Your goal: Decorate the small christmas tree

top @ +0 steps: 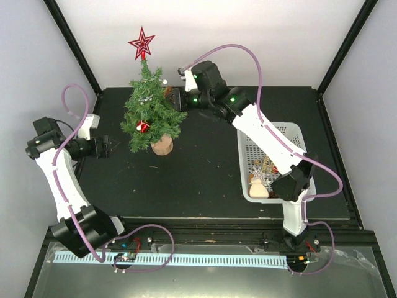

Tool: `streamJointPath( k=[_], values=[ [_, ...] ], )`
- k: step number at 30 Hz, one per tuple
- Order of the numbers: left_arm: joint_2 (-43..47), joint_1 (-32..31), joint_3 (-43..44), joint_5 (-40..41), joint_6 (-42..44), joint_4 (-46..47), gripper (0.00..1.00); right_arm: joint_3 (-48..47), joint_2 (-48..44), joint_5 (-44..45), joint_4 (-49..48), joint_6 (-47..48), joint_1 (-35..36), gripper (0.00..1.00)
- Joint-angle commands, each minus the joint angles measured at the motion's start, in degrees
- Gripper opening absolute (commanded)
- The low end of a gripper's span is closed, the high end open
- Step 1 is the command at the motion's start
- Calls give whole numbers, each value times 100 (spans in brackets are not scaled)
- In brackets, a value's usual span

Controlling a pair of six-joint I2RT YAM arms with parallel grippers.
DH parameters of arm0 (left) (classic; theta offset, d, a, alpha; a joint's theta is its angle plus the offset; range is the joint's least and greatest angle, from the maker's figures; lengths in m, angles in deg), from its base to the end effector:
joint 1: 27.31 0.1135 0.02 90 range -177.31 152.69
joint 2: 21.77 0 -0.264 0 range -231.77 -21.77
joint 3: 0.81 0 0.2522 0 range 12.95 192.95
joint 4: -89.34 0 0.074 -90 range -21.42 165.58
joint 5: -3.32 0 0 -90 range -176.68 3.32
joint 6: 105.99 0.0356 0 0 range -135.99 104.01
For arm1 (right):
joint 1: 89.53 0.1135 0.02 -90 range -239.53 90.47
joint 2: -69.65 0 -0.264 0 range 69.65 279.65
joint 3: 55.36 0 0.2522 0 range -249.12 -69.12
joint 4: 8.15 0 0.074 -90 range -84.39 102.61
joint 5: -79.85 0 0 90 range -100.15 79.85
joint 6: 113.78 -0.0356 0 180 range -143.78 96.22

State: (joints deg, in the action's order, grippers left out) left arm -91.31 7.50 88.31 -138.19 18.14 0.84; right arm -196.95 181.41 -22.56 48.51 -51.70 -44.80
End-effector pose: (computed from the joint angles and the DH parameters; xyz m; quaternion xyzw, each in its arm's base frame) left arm 0.1801 0.0912 0.3556 0.0742 0.8859 -0.2589 0.3776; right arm 0.3027 0.3107 0.4350 -0.1798 0.8295 0.3826 0.3650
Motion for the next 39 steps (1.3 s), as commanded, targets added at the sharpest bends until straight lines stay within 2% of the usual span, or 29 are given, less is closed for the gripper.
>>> streamJointPath(
  k=[1, 24, 30, 39],
  values=[
    [-45, -15, -70, -191, 103, -29, 99, -352, 168, -313, -292, -179, -85, 35],
    [-147, -7, -284, -264, 221, -89, 99, -401, 756, -952, -707, -609, -162, 37],
    [-181, -1, -331, -268, 267, -93, 99, -396, 772, -951, -704, -605, -158, 46],
    [-188, -3, -499, -258, 309, -21, 99, -380, 695, -887, -682, -592, -163, 53]
  ],
)
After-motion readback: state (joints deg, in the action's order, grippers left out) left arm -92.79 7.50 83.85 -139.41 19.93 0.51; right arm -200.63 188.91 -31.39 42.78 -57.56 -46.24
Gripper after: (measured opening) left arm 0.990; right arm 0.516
